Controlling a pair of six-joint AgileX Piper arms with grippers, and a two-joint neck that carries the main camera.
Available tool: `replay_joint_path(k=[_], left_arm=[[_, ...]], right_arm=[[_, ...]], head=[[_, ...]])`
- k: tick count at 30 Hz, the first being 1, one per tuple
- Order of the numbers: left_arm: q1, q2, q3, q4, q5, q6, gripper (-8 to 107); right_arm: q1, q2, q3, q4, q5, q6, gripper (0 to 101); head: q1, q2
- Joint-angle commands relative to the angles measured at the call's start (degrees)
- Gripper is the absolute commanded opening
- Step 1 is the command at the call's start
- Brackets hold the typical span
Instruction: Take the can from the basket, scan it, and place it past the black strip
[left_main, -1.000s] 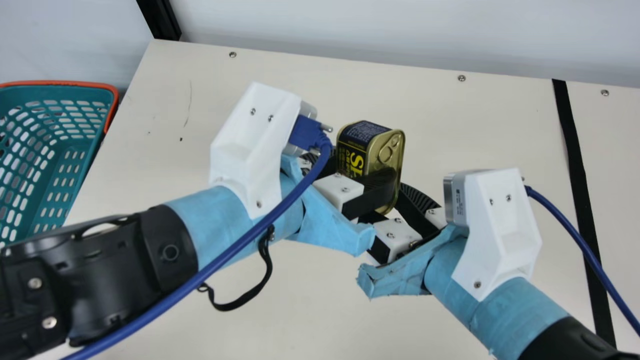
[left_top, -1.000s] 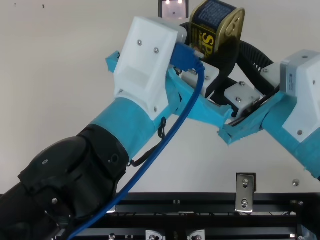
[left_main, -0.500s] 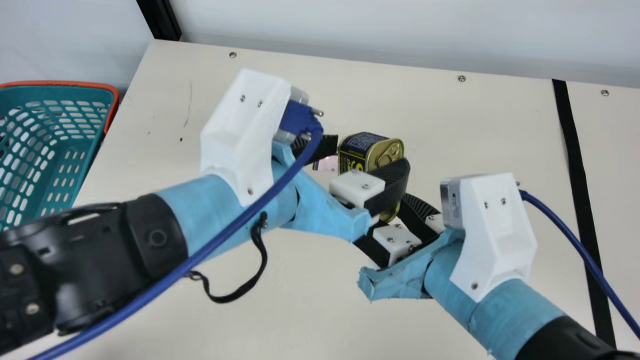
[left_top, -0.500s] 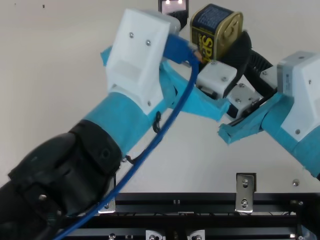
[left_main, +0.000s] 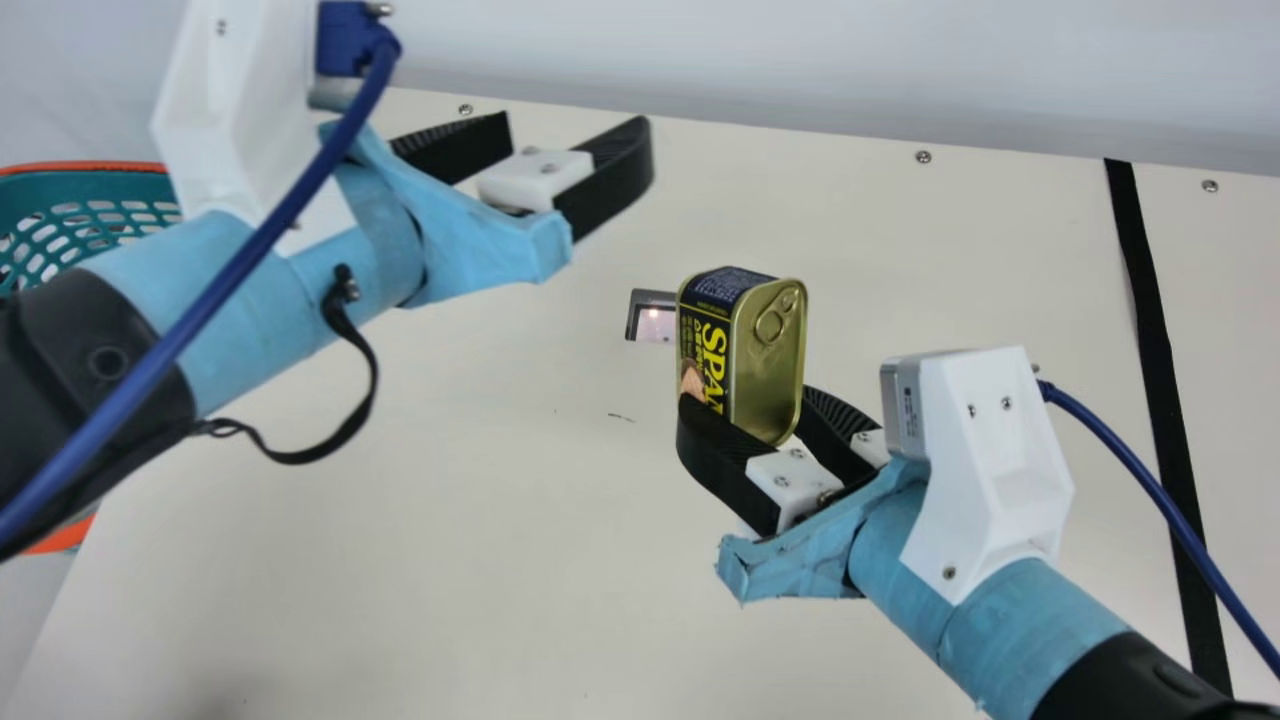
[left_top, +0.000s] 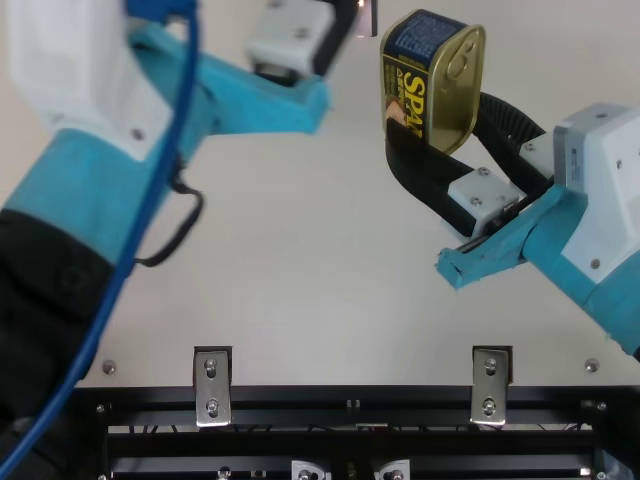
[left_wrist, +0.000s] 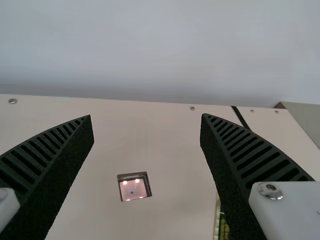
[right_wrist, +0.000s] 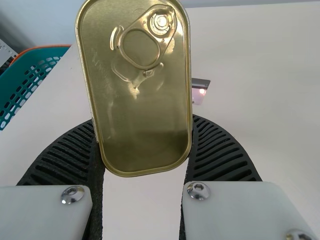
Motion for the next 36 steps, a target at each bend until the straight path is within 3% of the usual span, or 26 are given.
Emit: replay_joint_path(k=[1,9,16,21,28,33,34,36], left_arm=[[-0.27,-1.34,1.32,6.28,2.69,-5.34,90],[-1.55,-7.48,9.16,16.13,10.23,-15.66,90],[-0.93,-14.48,17.64,17.88,12.99,-20.95,90],[1.34,-19.57,23.62,11.33,7.21,-20.09,90],[0.57,-22.72,29.32,-1.03,-2.37,-8.74,90],[-0.75,-23.46,30.87,-8.28,-4.32,-0.67,90],[-0.77,-23.45,30.75,-4.47,-4.19,-4.99,90],[-0.77,-23.45,30.86,-6.82,-4.32,-2.43,90]], right_arm=[[0.00,0.00,0.00,0.00,0.00,0.00,0],[0.00,0.00,0.00,0.00,0.00,0.00,0],[0.00,0.00,0.00,0.00,0.00,0.00,0],[0.00,0.00,0.00,0.00,0.00,0.00,0],[0.00,0.00,0.00,0.00,0.00,0.00,0],[0.00,0.00,0.00,0.00,0.00,0.00,0],[0.00,0.00,0.00,0.00,0.00,0.00,0],[0.00,0.00,0.00,0.00,0.00,0.00,0]], head=[[-0.02,-0.13],[-0.02,-0.13],[-0.02,-0.13],[-0.02,-0.13],[-0.02,-0.13],[-0.02,-0.13],[-0.02,-0.13],[-0.02,-0.13]])
